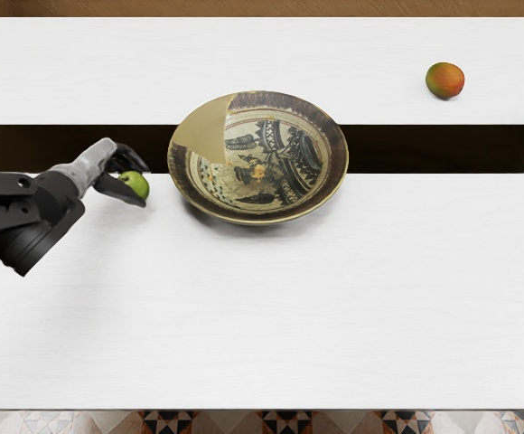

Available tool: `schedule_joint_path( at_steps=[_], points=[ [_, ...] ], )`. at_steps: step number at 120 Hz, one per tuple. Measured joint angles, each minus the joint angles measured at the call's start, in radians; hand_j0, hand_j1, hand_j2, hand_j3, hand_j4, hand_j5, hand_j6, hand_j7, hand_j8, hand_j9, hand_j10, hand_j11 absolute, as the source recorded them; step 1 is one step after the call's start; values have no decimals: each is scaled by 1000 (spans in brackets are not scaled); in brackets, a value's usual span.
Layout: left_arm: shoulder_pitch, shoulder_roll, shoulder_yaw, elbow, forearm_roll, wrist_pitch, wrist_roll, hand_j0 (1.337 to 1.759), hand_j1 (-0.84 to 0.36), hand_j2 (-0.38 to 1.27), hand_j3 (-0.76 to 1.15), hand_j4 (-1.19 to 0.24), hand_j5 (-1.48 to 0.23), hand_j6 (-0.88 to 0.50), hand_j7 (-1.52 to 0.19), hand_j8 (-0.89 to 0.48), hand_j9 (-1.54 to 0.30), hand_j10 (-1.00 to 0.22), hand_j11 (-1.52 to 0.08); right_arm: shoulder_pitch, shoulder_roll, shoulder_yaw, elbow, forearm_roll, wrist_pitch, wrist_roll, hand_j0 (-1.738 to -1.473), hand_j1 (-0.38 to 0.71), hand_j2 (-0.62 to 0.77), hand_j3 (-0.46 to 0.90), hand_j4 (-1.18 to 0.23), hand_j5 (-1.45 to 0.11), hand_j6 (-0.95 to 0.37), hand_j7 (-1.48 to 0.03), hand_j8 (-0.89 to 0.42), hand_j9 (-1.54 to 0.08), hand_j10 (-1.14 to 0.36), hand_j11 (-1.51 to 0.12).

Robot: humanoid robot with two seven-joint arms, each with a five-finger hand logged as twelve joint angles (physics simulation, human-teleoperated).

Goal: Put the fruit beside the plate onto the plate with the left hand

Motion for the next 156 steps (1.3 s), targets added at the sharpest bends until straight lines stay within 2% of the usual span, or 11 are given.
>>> schedule_joint_path(
  at_steps=[27, 58, 80, 112, 141, 156],
  points=[
    [-10, 54, -58, -14, 0, 0, 0, 1655, -279, 329, 0, -653, -940, -474, -893, -422, -891, -610, -909, 0, 0, 0, 0, 0, 0, 0, -1658, -329, -3, 0, -17, -22, -17, -22, -17, -22, -17, -22],
    [4, 140, -197, -14, -1, -37, 3, 1655, -307, 375, 0, -648, -942, -453, -891, -423, -885, -603, -904, 0, 0, 0, 0, 0, 0, 0, -1658, -329, -3, 0, -17, -22, -17, -22, -17, -22, -17, -22],
    [1, 130, -268, -10, -2, -68, 3, 1655, -304, 371, 0, -648, -939, -466, -875, -430, -886, -608, -901, 0, 0, 0, 0, 0, 0, 0, -1658, -329, -3, 0, -17, -22, -16, -22, -16, -22, -16, -22],
    [-7, 39, -297, 3, 0, -89, 3, 1655, -307, 367, 0, -647, -938, -471, -869, -424, -888, -604, -900, 0, 0, 0, 0, 0, 0, 0, -1658, -329, -3, 0, -17, -22, -16, -22, -16, -22, -16, -22],
    [-9, -110, -297, 53, 1, -89, 4, 1655, -305, 358, 0, -648, -936, -472, -866, -425, -886, -600, -899, 0, 0, 0, 0, 0, 0, 0, -1658, -329, -3, 0, -17, -22, -16, -22, -16, -22, -16, -22],
    [-4, -152, -295, 89, 2, -89, 4, 1655, -305, 354, 0, -647, -936, -470, -865, -432, -883, -602, -901, 0, 0, 0, 0, 0, 0, 0, -1658, -329, -3, 0, -17, -22, -16, -22, -17, -22, -17, -22]
  ],
)
